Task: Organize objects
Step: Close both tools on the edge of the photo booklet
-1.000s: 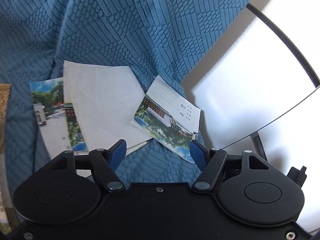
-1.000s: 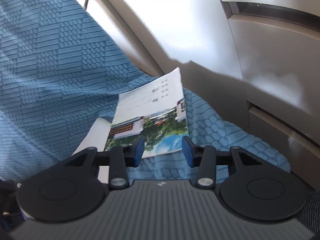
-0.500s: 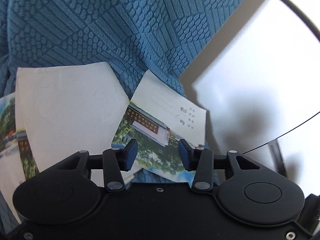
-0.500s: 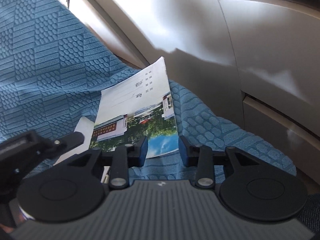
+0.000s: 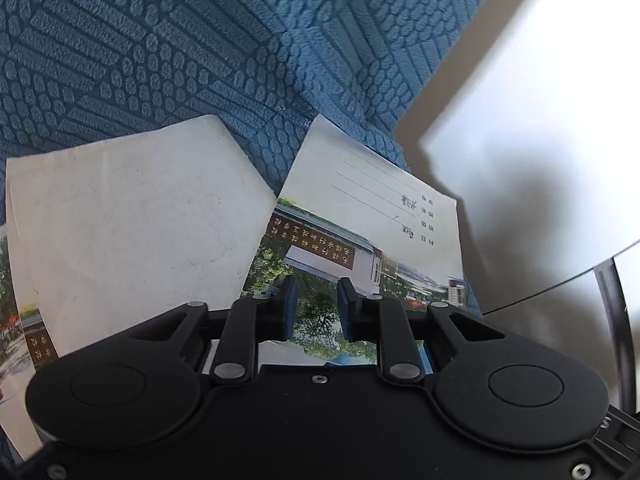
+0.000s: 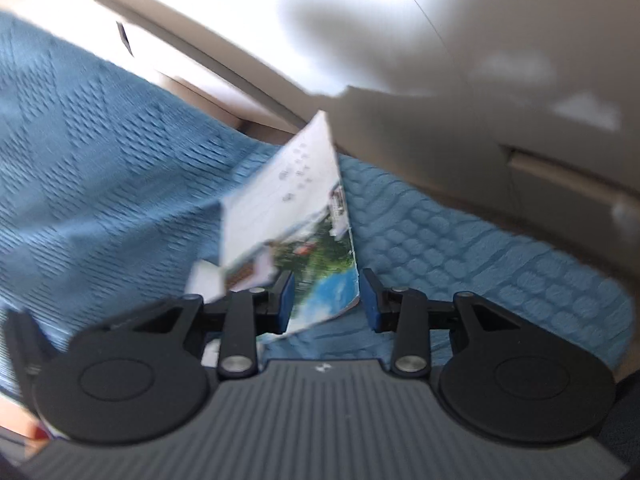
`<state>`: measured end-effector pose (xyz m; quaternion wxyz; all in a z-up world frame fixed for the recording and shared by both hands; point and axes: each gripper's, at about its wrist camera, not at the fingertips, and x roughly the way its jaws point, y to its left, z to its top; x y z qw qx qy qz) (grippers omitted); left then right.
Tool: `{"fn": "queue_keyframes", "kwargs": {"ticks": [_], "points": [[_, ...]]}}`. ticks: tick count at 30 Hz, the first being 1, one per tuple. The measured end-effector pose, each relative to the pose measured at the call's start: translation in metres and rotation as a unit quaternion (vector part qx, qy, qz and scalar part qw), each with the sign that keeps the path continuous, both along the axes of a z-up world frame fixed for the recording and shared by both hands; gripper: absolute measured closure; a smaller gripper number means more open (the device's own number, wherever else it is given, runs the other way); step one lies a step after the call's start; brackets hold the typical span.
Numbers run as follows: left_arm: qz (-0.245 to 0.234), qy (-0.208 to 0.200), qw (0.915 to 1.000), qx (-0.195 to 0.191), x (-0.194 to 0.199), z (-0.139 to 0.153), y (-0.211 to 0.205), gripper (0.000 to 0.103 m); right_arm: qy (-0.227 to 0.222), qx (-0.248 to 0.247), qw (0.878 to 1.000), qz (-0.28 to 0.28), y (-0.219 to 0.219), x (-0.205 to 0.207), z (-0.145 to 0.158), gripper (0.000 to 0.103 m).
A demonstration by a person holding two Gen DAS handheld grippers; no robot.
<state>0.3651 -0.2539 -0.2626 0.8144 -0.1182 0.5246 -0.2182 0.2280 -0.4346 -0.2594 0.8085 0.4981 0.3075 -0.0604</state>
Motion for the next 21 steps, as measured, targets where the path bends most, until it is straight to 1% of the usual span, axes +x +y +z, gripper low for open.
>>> {"fn": "queue_keyframes", "kwargs": {"ticks": [1, 4, 6, 8, 9, 10, 11, 12, 14, 16, 17, 19, 20, 21], "points": [[0.002, 0.005, 1.0, -0.005, 0.001, -0.001, 0.002, 0.084, -0.015, 0.014, 1.0, 0.002, -0.001, -0.001, 0.0, 0.066], [-0.003, 0.005, 0.9999, -0.01, 0.0, -0.001, 0.005, 0.085, -0.038, 0.056, 0.998, 0.005, -0.004, 0.001, -0.004, 0.066], [-0.003, 0.003, 0.9999, -0.012, -0.002, -0.002, 0.006, 0.085, -0.039, 0.069, 0.997, 0.002, -0.003, 0.004, -0.006, 0.066], [-0.004, -0.001, 0.9999, -0.01, -0.003, -0.001, 0.005, 0.085, -0.031, 0.067, 0.997, 0.007, -0.001, 0.007, -0.008, 0.067], [-0.005, -0.002, 1.0, -0.008, -0.003, -0.001, 0.005, 0.085, -0.025, 0.064, 0.998, 0.009, 0.001, 0.01, -0.009, 0.074], [-0.007, -0.002, 1.0, -0.006, -0.003, 0.0, 0.004, 0.085, -0.02, 0.062, 0.998, 0.01, 0.002, 0.013, -0.01, 0.085], [-0.004, 0.0, 1.0, -0.008, -0.002, 0.0, 0.005, 0.085, -0.015, 0.059, 0.998, 0.009, 0.002, 0.015, -0.011, 0.092], [-0.001, 0.002, 0.9999, -0.01, -0.002, 0.0, 0.005, 0.085, -0.009, 0.054, 0.998, 0.006, 0.002, 0.016, -0.012, 0.096], [0.001, 0.004, 0.9999, -0.012, -0.003, 0.001, 0.006, 0.085, -0.005, 0.044, 0.999, 0.003, 0.003, 0.018, -0.012, 0.096], [0.01, 0.013, 0.9996, -0.025, -0.005, 0.002, 0.01, 0.084, -0.007, 0.041, 0.999, 0.002, 0.004, 0.018, -0.011, 0.097], [0.019, 0.02, 0.9989, -0.038, -0.007, 0.001, 0.014, 0.081, -0.008, 0.044, 0.999, 0.002, 0.004, 0.019, -0.012, 0.097], [0.034, 0.04, 0.9963, -0.068, -0.012, 0.0, 0.023, 0.071, -0.009, 0.053, 0.999, 0.0, 0.003, 0.018, -0.014, 0.097], [0.044, 0.047, 0.9941, -0.087, -0.016, -0.001, 0.028, 0.064, -0.01, 0.056, 0.998, 0.0, 0.001, 0.018, -0.014, 0.097], [0.054, 0.056, 0.9912, -0.107, -0.02, -0.001, 0.034, 0.062, -0.011, 0.057, 0.998, 0.0, 0.001, 0.018, -0.014, 0.097]]}}
